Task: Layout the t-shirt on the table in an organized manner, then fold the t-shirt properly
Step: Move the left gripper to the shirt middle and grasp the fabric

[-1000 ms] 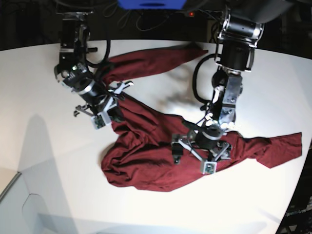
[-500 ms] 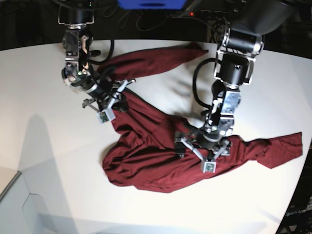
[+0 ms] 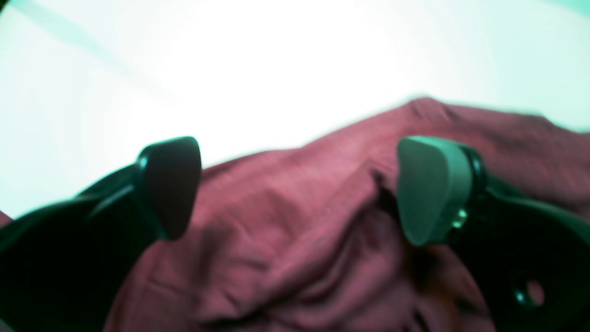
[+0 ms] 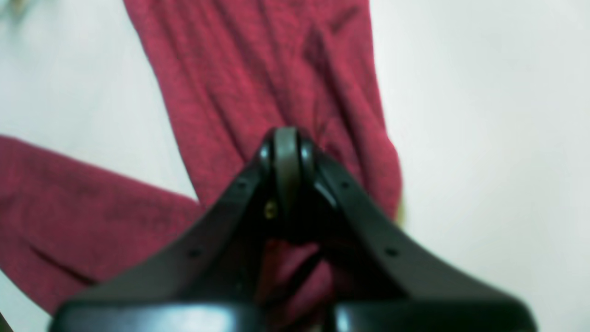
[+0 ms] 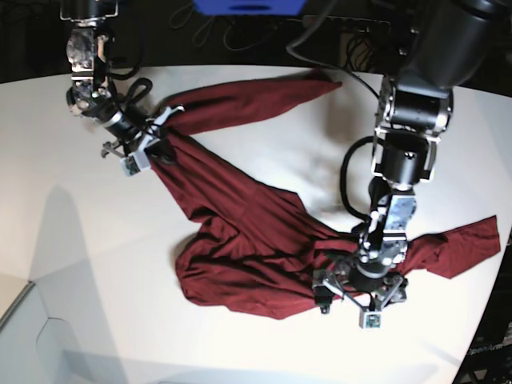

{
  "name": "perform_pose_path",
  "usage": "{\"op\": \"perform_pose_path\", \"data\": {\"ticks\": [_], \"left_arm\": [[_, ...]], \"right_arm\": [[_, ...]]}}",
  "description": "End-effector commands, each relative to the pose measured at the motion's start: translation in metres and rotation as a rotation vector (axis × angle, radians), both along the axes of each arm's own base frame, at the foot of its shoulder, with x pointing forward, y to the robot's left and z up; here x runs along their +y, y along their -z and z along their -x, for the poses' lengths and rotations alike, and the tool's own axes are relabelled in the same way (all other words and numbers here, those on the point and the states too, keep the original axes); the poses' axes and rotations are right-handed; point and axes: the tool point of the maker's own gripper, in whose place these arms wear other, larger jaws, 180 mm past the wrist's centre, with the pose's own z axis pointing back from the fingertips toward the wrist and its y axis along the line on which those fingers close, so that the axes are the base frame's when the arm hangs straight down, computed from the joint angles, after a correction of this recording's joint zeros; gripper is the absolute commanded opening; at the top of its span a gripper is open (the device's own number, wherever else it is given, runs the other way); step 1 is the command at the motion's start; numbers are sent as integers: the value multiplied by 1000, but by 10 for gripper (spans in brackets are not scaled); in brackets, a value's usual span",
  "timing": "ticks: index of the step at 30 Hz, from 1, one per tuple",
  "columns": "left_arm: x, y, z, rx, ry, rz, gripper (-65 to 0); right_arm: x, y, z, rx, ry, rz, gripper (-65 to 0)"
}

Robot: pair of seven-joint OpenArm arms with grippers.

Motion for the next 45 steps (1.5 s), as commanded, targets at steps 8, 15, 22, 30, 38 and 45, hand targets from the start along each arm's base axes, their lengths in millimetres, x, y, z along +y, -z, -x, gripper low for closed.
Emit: {"op": "perform_pose_path", "data": {"ticks": [8,15,22,30,38,45], "left_arm": [[-6,-38,-17,-103,13,15,0],[-21,-35,7,-139,51,26,0],[-76,-56,44,-111,141,94,0],[-190,-52,113,-2,335,217,0],[-236,13,153,177,431,196,0],[-232,48,161,269,426,175,0]], "right_arm": [[-60,23,23,125,97,156,-650],[-95,10,15,88,195,173,-650],[-99,-31,-5,-41,278,147,-650],[-78,-52,-17,-114,282,108,-650],[-80,-54,-21,-119,282,111,-650],[-82,-54,-21,-118,285,113,-650]]}}
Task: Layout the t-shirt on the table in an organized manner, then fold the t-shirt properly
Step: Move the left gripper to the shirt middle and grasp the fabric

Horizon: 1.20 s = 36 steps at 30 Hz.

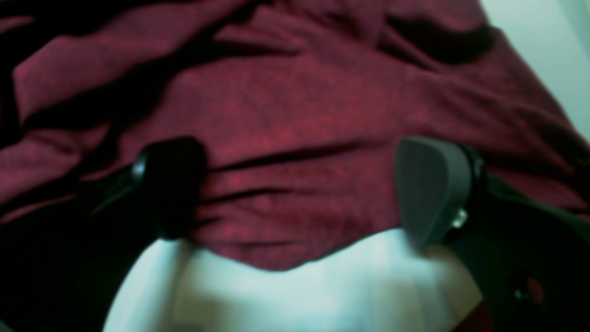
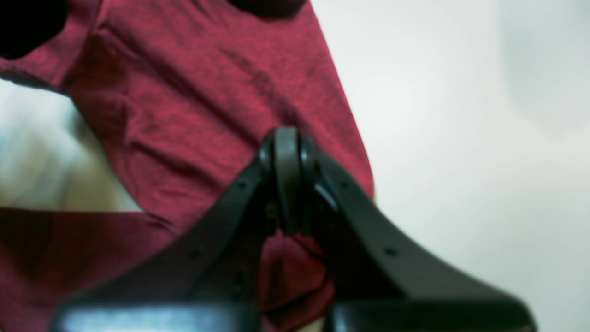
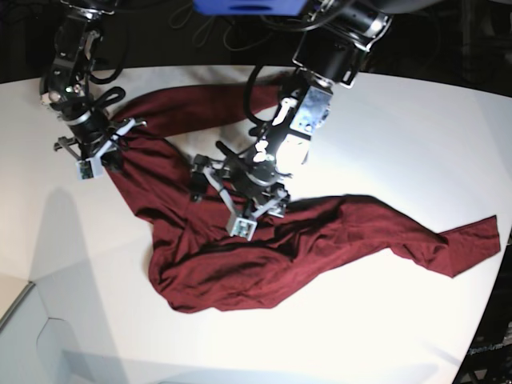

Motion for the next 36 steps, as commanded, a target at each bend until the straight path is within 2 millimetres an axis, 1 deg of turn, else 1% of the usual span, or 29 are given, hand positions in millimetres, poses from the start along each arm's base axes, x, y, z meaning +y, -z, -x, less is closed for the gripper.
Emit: {"op": "perform_pose_path", "data": {"ticks": [1,6,9,12,13,14,16,19,20,21,22,24,27,29,31,33,34,36], "left_arm": [[-9,-20,-12,-52,8,33,0],[-13,-23,-11,-48,11,56,0],[-18,-24,-9,-12,-2,125,0],[-20,-27,-12,2,-7,164,0],[-21,-25,-9,14,-5,170,-50],[-24,-23,-7,24,2,174,-125],[-25,-17,-4,42,3,175,-292],[-23,-14,-4,50,-4,172,-538],[-23,-14,-4,50,-4,172,-602],[-23,-14,-4,49,-4,168,-650],[-24,-14,-3,49,2,163,-650],[-23,-10,0,62,-3,158,-628],[-21,-6,3,72,-6,152,-650],[-11,8,12,98,-14,130,-650],[-3,17,22,116,-16,116,-650],[3,29,38,163,-7,94,-650],[7,32,44,185,0,80,-650],[15,40,60,232,13,56,-650]], "right_arm": [[-3,-14,-9,-53,-1,-1,-650],[-3,-12,-7,-47,-1,0,-650],[-3,-11,-7,-45,-1,0,-650],[-3,-11,-7,-44,-1,0,-650],[-3,-11,-7,-44,-1,0,-650],[-3,-11,-7,-44,-1,0,-650],[-3,-11,-7,-44,-1,0,-650],[-3,-10,-5,-41,-1,0,-650],[-3,-10,-5,-41,-1,0,-650],[-3,-10,-5,-41,-1,0,-650],[-3,-10,-5,-41,-1,0,-650],[-3,-10,-5,-39,-1,0,-650],[-3,-11,-6,-42,-1,0,-650],[-3,-12,-8,-47,-1,0,-650],[-3,-13,-8,-50,-1,1,-650],[-4,-15,-11,-57,0,3,-650],[-6,-19,-14,-67,-2,10,-650],[-7,-21,-15,-72,-3,15,-650]]}}
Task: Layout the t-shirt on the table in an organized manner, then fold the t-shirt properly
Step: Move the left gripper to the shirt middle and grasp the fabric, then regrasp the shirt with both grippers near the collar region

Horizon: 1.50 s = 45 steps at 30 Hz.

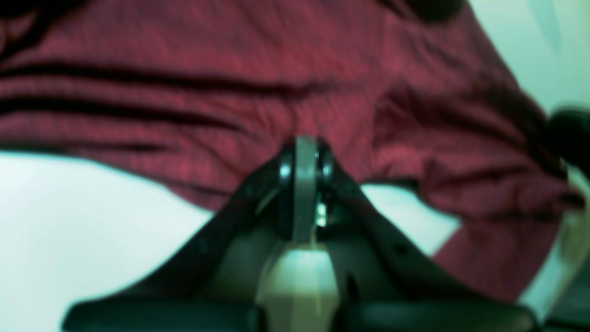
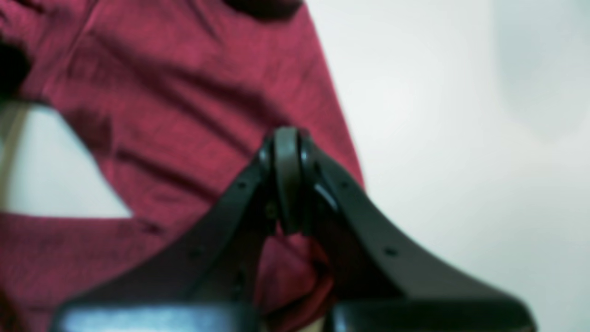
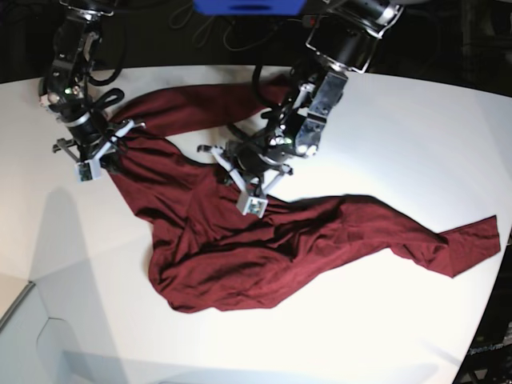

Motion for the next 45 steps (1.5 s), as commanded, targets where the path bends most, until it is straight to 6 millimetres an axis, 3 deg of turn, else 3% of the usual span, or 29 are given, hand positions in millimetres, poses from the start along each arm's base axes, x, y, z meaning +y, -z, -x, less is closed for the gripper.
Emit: {"op": "perform_pose_path", "data": {"ticks": [1,4,8,11,14,17,22,26,28,33,36,40,45], "left_arm": [[12,10,15,53,12,-46,-650],[23,0,27,30,24,-51,-650],[25,-37,37,-58,34,-15,-650],[21,-76,33,-154,32,34,-650],[17,-94,26,-201,26,58,-650],[4,-79,12,-163,20,60,-650],[-20,-33,-9,-25,25,29,-650],[-19,-20,-11,10,28,6,-650],[-2,-11,-5,17,23,-25,-650],[66,13,20,30,14,-147,-650],[102,12,30,7,19,-213,-650],[135,-11,26,-43,-65,-213,-650],[157,-54,15,-146,-158,-183,-650]], "right_arm": [[-5,-18,-11,-67,-5,11,-650],[-6,-25,-20,-89,-3,10,-650],[-6,-32,-24,-109,-5,15,-650],[-3,-37,-26,-124,-5,13,-650],[-2,-41,-27,-135,-7,15,-650],[0,-40,-27,-134,-7,8,-650],[5,-36,-23,-123,-7,-4,-650],[3,-36,-23,-122,-5,1,-650],[2,-35,-22,-118,-5,3,-650],[-2,-38,-25,-124,-8,17,-650],[-2,-39,-26,-129,-8,15,-650],[5,-49,-39,-163,-8,-7,-650],[16,-57,-50,-195,-11,-35,-650]]}}
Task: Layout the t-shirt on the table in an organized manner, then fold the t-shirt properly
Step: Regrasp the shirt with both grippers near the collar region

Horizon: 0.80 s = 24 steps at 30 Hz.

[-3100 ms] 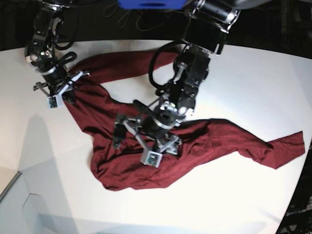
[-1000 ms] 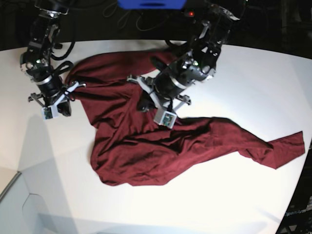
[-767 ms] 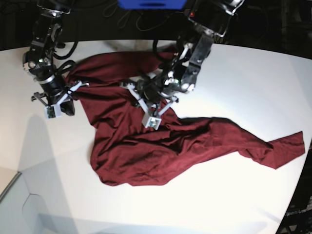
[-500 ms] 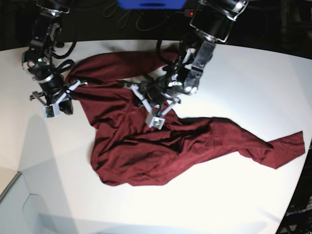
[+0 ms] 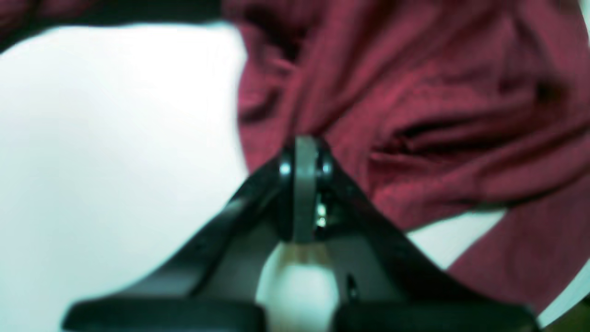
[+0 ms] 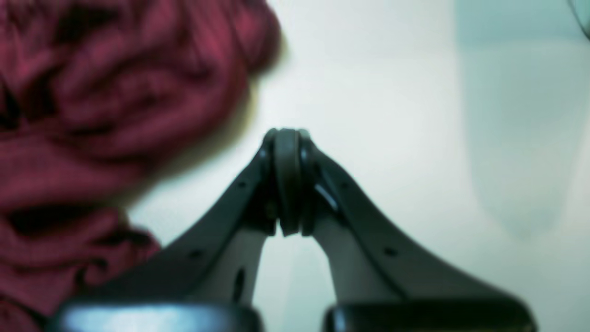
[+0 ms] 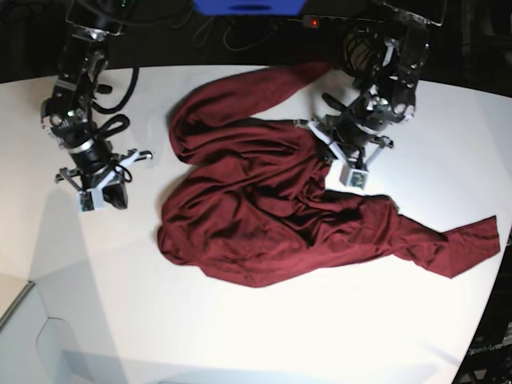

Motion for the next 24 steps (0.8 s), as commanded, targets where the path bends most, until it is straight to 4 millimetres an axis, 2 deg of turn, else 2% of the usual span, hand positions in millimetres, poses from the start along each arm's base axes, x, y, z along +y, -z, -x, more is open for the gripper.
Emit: {"op": "perform_pose_path", "data": {"ticks": [1,4,7,9,11,16,18,24], "left_arm": [[-2,-28,-16,-96,-2,23,-650],[-2,-44,-21,-142,0,30,-650],[-6,-49,-30,-160,2,38,-650],[-12,-41,-35,-139,-11,55,-650],[-12,-23,-33,-91,-27,55,-650],[-13,1,-36,-31,-50,61,-650],[-12,5,-35,-17,-51,58,-650],[-9,13,-30,2,-53,49,-650]], "right_arm": [[4,-16,-9,-58,-10,-10,-650],[23,-15,-11,-55,-67,-10,-650],[45,-14,-12,-52,-127,-15,-650],[58,-13,-13,-50,-162,-20,-641],[71,-16,-21,-61,-198,-24,-578],[79,-11,-45,-49,-211,-52,-372],[79,-8,-57,-39,-210,-64,-320],[71,2,-87,1,-202,-82,-315]]}}
